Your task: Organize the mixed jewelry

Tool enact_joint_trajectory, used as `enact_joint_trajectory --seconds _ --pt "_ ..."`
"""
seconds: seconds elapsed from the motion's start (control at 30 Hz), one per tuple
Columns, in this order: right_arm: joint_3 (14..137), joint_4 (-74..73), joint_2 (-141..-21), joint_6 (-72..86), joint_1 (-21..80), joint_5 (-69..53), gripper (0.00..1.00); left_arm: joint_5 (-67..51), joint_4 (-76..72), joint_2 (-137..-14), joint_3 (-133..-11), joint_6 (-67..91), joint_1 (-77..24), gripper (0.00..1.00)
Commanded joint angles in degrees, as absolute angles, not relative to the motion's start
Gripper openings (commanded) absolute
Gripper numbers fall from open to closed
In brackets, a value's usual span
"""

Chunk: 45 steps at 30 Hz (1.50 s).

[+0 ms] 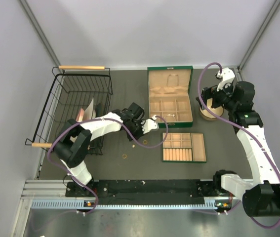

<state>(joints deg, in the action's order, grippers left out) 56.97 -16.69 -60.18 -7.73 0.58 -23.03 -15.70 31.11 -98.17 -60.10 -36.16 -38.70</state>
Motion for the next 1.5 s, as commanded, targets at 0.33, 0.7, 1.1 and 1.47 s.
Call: enact_joint_trajectory --seconds 0.33,0.7,1.1,1.47 --pt "56.9 -14.9 -60.7 -8.8 0.6 -22.1 0.99 -26.0 36.7 -95.7 -74.3 -34.3 -45.8 0.00" --pt "56.9 -15.0 -60.6 -9.4 0.5 -20.3 0.99 -25.0 37.2 -109.5 -87.6 -34.2 -53.4 0.00" --pt "56.7 -15.0 -60.6 -9.8 0.5 -20.1 0.99 -22.2 33.1 -117.3 -90.4 -34.5 -53.6 0.00" --pt "56.6 -15.0 -60.9 -10.0 0.4 -20.1 0.99 -22.6 32.6 -117.0 -90.8 -34.6 -53.6 0.00"
